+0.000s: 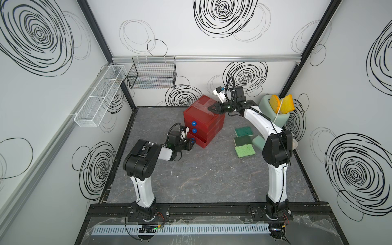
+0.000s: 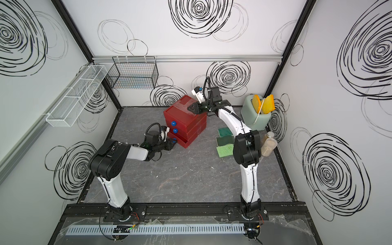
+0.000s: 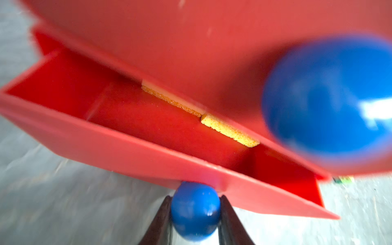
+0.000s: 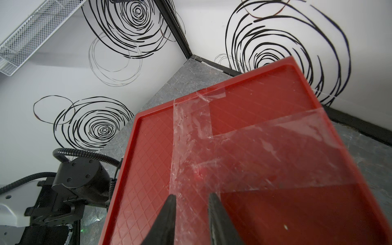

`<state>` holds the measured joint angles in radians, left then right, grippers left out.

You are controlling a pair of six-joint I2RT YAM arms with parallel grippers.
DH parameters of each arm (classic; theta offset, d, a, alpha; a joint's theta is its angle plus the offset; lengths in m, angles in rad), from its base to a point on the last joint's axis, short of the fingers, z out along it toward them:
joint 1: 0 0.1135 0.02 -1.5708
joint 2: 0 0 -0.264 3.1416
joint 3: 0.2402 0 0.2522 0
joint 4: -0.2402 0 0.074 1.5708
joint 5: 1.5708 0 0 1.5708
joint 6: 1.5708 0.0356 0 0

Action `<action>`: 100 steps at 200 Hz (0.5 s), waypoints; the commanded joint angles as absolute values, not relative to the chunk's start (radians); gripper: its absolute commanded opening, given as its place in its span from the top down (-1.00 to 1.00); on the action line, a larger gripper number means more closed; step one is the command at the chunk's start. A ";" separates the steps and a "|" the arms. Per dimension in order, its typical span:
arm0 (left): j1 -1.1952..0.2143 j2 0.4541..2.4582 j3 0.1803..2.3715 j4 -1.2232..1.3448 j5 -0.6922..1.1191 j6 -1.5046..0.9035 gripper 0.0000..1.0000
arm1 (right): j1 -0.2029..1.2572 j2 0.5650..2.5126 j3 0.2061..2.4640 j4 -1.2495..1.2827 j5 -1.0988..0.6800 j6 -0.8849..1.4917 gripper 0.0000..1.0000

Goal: Take the sponge out of the drawer
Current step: Open the drawer in the storage box.

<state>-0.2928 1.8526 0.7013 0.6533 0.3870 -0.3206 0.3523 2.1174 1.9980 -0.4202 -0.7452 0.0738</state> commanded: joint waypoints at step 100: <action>-0.476 1.510 0.333 0.724 0.228 -0.468 0.61 | 0.314 2.095 1.913 -0.509 -0.739 0.015 0.40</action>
<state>-0.4389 1.5452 0.3470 0.6910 0.2554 -0.4263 0.3176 2.0853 1.9503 -0.4179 -0.7578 0.0441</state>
